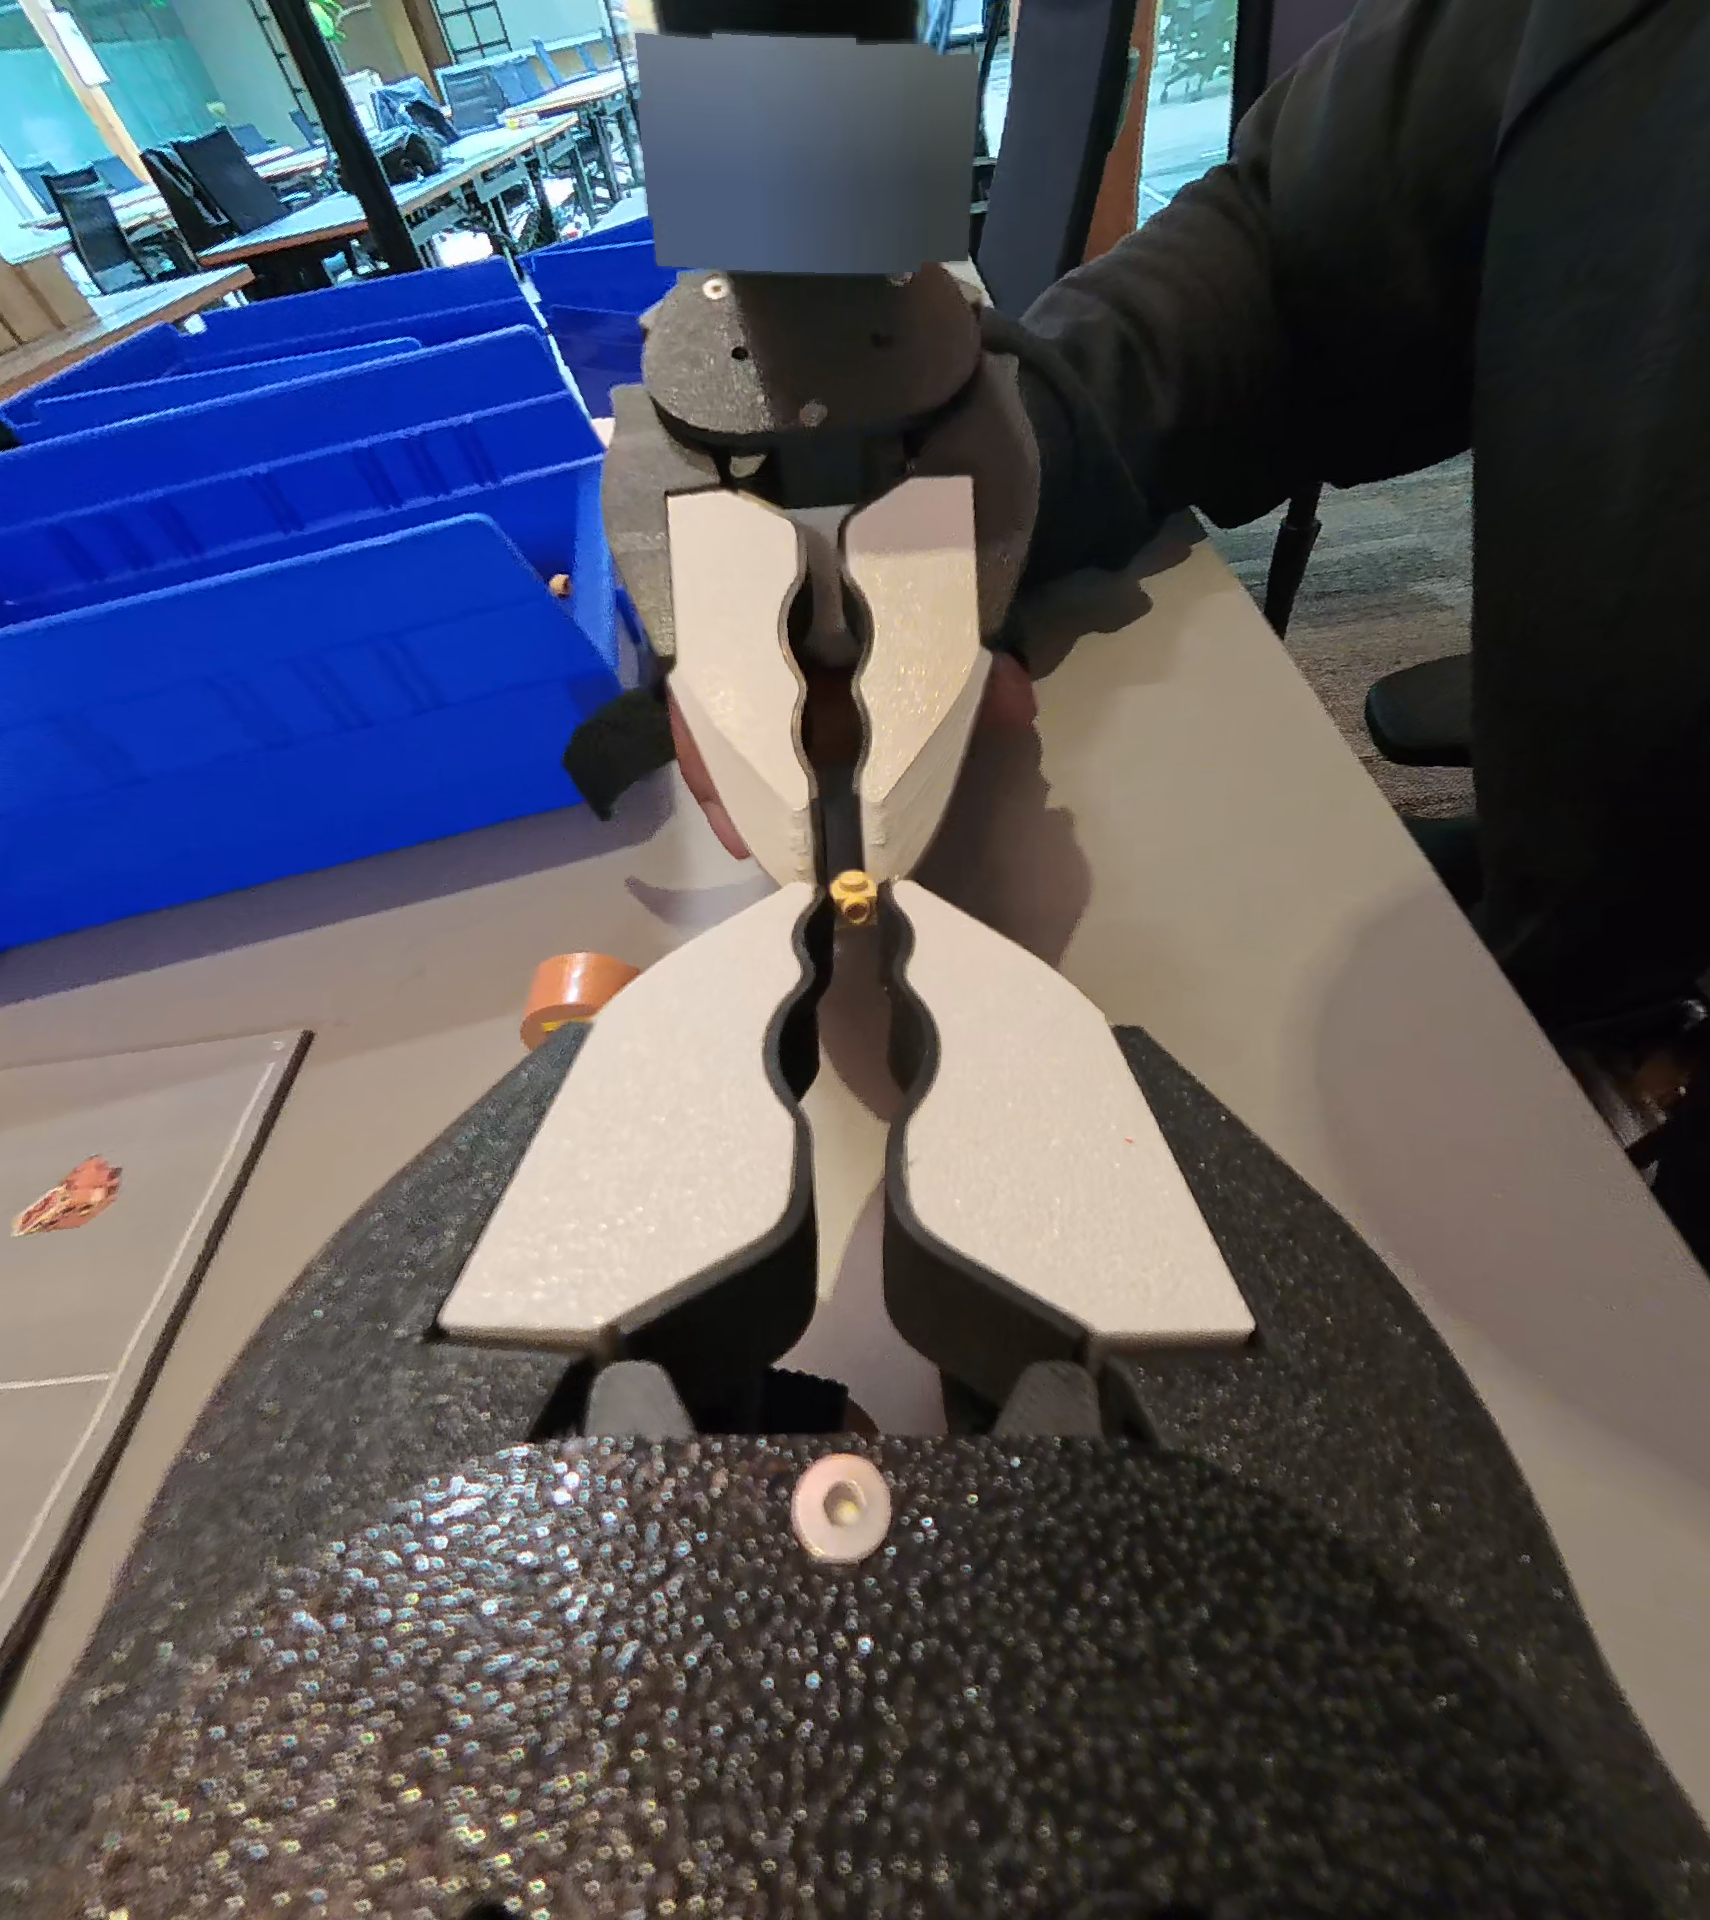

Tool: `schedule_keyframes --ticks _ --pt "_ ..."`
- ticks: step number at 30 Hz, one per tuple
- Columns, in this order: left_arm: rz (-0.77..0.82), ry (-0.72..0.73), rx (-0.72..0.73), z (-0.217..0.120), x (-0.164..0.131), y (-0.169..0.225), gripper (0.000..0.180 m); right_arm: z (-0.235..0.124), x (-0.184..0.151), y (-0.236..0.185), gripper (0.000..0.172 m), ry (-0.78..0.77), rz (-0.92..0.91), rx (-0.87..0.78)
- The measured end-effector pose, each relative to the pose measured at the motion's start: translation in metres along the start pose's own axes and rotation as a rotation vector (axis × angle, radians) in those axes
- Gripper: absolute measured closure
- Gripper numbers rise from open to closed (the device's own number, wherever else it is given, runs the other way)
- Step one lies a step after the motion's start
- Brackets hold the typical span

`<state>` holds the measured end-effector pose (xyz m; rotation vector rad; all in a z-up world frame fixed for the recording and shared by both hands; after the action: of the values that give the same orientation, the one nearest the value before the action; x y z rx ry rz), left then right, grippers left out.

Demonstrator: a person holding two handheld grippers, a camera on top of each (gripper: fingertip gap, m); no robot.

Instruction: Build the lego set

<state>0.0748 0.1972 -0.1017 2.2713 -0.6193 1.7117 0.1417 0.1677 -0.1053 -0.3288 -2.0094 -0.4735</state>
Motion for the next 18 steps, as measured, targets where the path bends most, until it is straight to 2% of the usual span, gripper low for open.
schedule_keyframes --ticks 10,18 --pt "-0.058 -0.165 0.095 -0.007 -0.021 -0.018 0.173 0.008 -0.023 0.018 0.168 -0.193 0.073 -0.136" --pt "-0.142 -0.239 0.130 -0.011 -0.030 -0.023 0.173 0.018 -0.031 0.018 0.168 -0.276 0.107 -0.118"
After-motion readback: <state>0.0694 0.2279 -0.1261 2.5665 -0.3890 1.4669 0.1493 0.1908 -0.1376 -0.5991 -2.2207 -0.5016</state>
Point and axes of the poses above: each gripper's, where its closed fingertips meet, z out along the fingers, x out of its top, y = z × x across the jaws, the point moved 4 cm from there along -z, back along the fingers, and after that the axes turned 5 degrees about -z, right-handed, at the moved point
